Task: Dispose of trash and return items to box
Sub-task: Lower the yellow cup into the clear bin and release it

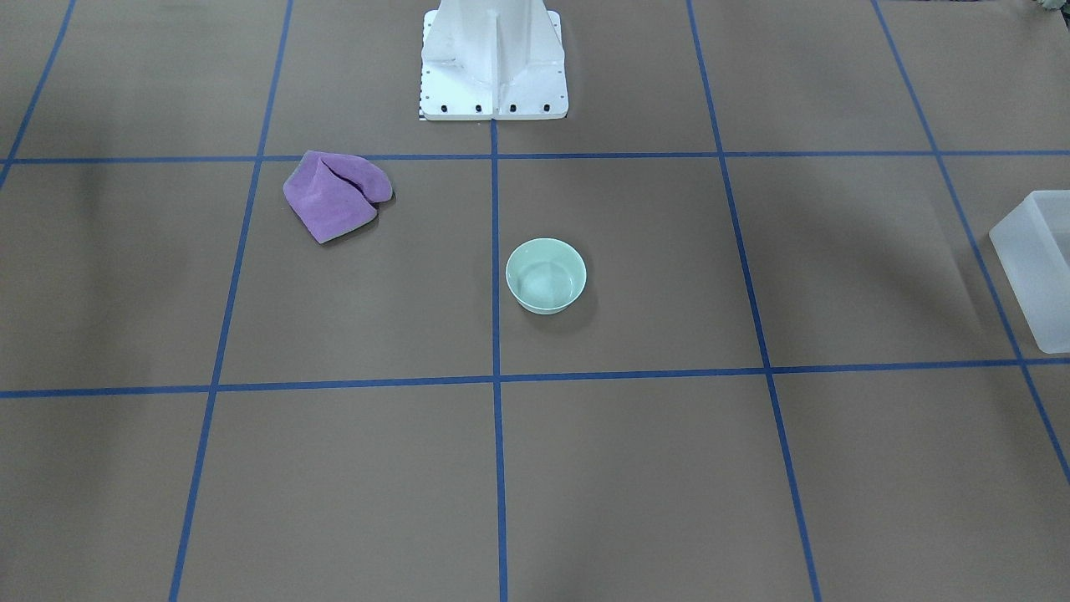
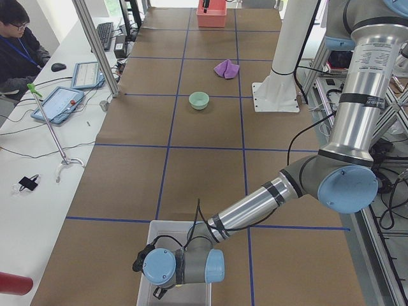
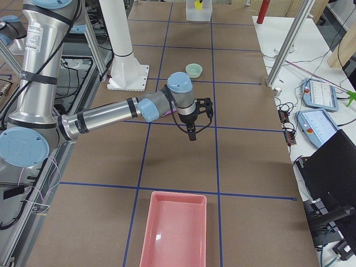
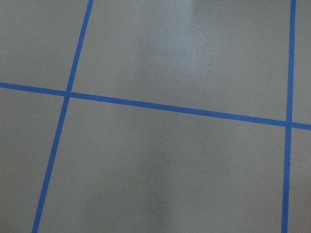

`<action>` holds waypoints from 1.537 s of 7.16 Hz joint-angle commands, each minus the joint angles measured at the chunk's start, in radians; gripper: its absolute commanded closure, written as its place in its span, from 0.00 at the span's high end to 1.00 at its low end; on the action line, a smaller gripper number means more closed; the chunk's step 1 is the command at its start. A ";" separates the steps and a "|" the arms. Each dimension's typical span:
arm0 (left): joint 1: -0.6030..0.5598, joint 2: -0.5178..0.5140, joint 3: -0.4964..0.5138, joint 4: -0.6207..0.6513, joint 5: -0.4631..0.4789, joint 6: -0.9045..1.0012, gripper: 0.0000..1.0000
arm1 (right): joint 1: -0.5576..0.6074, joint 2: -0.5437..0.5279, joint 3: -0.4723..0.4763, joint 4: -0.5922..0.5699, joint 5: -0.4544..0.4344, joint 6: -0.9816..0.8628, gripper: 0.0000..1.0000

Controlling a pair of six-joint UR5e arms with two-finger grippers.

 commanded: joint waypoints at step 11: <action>0.544 0.101 -1.188 0.373 0.119 -1.420 0.99 | -0.024 0.000 0.001 0.029 0.002 0.112 1.00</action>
